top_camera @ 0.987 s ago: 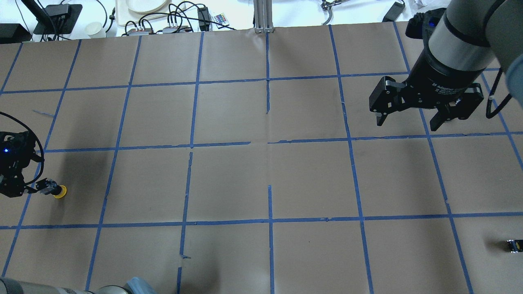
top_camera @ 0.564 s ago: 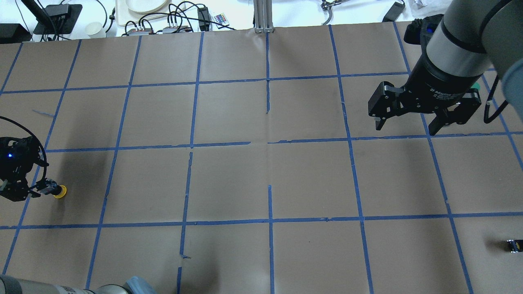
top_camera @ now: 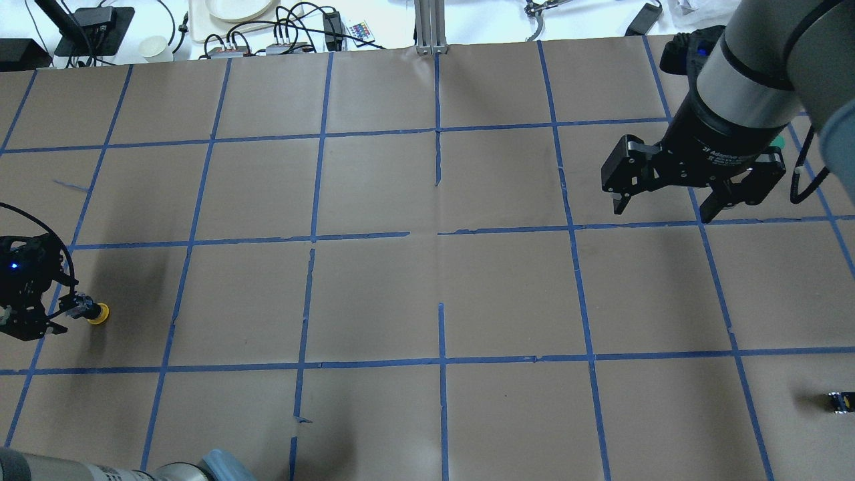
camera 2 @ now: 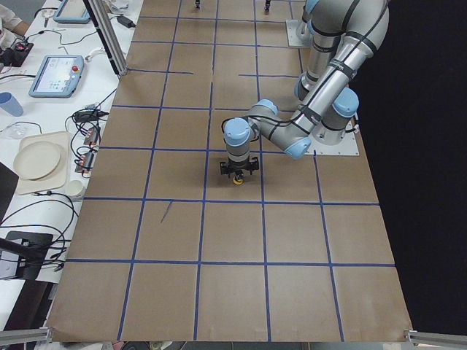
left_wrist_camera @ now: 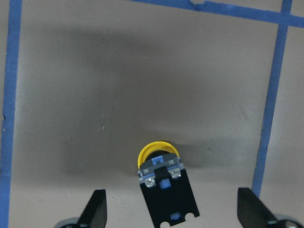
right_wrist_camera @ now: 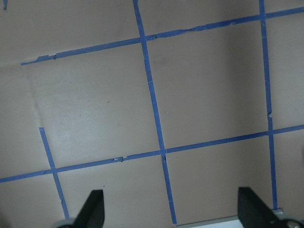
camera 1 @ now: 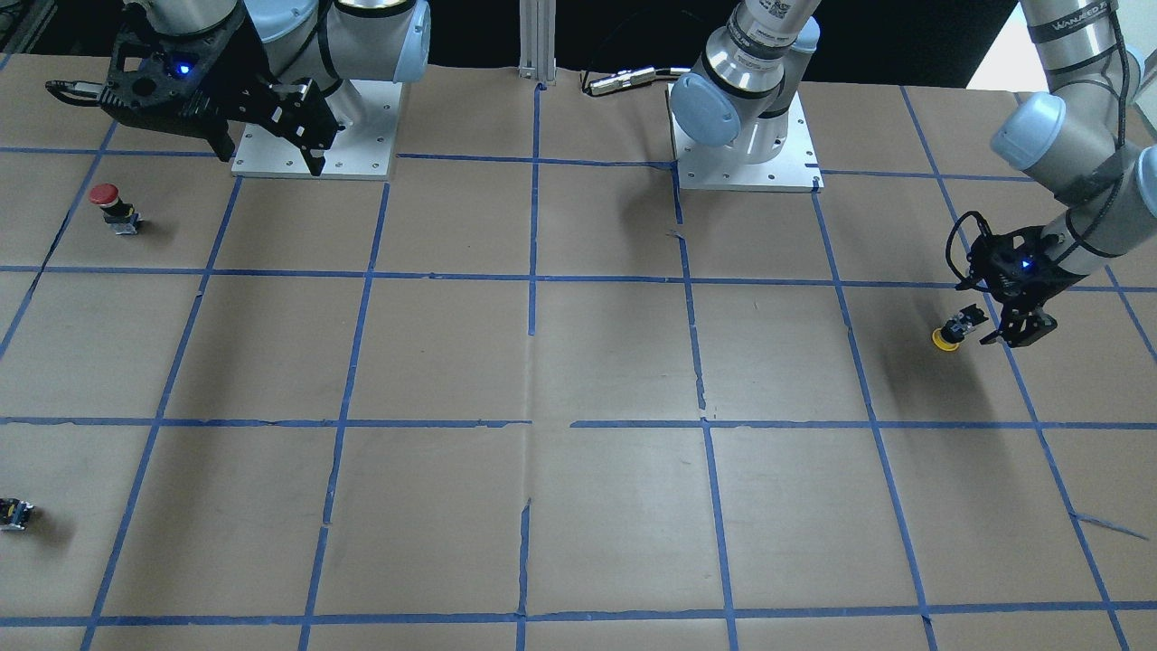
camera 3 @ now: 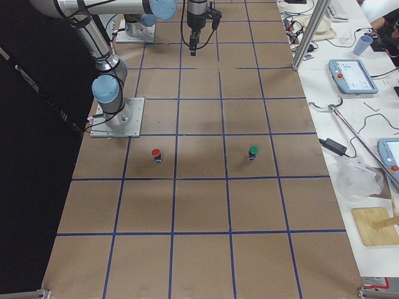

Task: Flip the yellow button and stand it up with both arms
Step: 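Lower the left gripper over the button body and close on it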

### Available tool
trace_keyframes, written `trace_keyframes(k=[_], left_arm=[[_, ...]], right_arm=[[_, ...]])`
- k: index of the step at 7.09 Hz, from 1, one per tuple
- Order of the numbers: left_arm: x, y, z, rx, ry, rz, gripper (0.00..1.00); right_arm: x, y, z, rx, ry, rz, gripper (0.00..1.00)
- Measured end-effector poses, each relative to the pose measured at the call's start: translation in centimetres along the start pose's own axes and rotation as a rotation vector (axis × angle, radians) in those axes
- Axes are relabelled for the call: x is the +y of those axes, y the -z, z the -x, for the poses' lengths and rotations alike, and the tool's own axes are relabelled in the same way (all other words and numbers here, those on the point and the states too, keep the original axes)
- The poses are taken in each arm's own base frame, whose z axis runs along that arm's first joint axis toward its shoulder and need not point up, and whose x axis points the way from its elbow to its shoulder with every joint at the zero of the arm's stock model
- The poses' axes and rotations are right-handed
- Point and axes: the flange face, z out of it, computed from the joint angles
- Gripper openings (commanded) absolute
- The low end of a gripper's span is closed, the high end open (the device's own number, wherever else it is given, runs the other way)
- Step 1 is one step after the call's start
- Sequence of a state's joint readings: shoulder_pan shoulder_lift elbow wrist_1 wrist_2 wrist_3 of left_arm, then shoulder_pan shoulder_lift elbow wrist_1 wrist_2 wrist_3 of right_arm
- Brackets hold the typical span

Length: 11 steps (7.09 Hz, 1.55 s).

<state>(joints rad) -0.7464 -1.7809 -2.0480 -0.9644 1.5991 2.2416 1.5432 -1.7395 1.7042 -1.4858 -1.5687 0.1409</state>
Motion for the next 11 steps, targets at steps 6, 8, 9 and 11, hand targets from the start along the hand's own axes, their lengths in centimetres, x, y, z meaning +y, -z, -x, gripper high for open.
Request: trace_keyframes(k=[6, 8, 9, 11], left_arm=[[-0.54, -0.09, -0.6, -0.004, 0.07, 0.0, 0.21], [-0.53, 0.12, -0.55, -0.009, 0.073, 0.004, 0.09], [-0.51, 0.18, -0.48, -0.011, 0.073, 0.005, 0.05], [-0.6, 0.6, -0.23, -0.028, 0.076, -0.004, 0.03]], right_arm=[[-0.4, 0.23, -0.4, 0.041, 0.007, -0.036, 1.0], [-0.38, 0.3, -0.49, 0.05, 0.007, -0.038, 1.0], [-0.33, 0.35, -0.44, 0.047, 0.005, -0.039, 1.0], [-0.33, 0.35, -0.41, 0.046, 0.0, -0.039, 1.0]])
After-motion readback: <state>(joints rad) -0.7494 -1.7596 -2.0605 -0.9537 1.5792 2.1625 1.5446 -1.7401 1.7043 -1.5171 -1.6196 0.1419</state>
